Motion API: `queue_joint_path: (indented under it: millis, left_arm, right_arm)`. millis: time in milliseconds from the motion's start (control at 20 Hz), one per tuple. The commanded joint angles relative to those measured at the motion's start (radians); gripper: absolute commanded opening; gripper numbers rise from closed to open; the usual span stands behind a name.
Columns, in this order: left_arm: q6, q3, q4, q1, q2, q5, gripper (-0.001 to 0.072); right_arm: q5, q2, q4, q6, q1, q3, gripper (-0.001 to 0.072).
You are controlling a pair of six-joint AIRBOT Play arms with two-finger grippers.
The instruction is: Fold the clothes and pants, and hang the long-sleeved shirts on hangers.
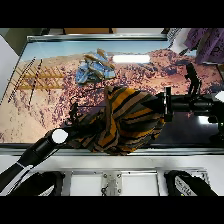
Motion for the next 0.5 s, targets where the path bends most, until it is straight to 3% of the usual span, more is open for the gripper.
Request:
queue_joint_path:
  millis: [0,200,300,350,450]
  left_arm:
    - [-0.011,0.0,-0.014,-0.01,-0.005,0.051,0.0488]
    - [-0.011,0.0,-0.061,-0.01,-0.048,0.068,0.047]
    - [0.0,0.0,-0.084,-0.01,-0.083,0.071,0.0055]
    - [0.001,0.0,-0.079,-0.007,-0.086,0.074,0.0011]
    - [0.018,-0.001,-0.079,0.032,-0.058,0.059,0.001]
  right_arm:
    - [0.001,0.0,0.0,0.001,0.0,0.001,0.0005]
    - [0.001,0.0,0.0,0.024,0.0,0.001,0.0005]
    - [0.001,0.001,0.0,0.024,0.0,0.001,0.0005]
    - [0.0,0.002,-0.001,0.03,0.0,0.001,0.0005]
    - [0.001,0.01,-0.008,0.053,-0.001,0.001,0.0005]
